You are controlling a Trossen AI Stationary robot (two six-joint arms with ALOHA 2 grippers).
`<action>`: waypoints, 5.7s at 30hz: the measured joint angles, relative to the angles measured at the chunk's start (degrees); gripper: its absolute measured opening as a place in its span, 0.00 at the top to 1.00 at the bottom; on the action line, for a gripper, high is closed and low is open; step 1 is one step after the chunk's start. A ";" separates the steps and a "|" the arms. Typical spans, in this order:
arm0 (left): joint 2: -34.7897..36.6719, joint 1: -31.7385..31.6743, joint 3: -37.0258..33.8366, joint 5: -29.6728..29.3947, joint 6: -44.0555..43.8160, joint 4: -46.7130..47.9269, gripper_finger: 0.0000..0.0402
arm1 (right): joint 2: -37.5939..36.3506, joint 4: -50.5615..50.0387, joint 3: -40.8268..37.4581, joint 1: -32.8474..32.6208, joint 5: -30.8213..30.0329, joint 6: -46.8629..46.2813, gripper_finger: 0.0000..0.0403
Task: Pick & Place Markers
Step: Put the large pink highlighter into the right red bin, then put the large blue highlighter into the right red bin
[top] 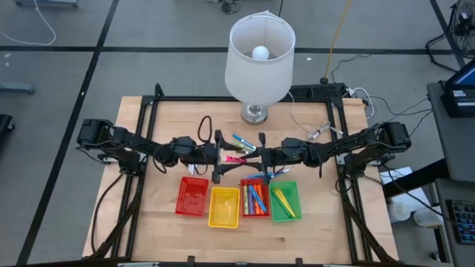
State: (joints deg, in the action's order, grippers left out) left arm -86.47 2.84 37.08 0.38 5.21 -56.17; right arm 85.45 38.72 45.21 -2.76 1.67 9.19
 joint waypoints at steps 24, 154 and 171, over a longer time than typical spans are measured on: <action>0.32 1.35 -0.01 1.42 7.54 1.91 0.79 | 0.00 0.44 0.00 -0.06 0.40 1.95 0.88; 19.84 0.84 -3.63 -9.49 -6.89 29.50 0.44 | 4.70 -47.02 0.04 3.13 -0.34 -7.03 0.50; 19.86 -0.31 -3.65 -9.48 -7.96 29.87 0.46 | 4.68 -48.42 2.22 1.53 3.20 -8.52 0.50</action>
State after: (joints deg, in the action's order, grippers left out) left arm -66.61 2.52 33.43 -9.09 -2.74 -26.30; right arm 90.13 -9.70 47.43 -1.23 4.88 0.67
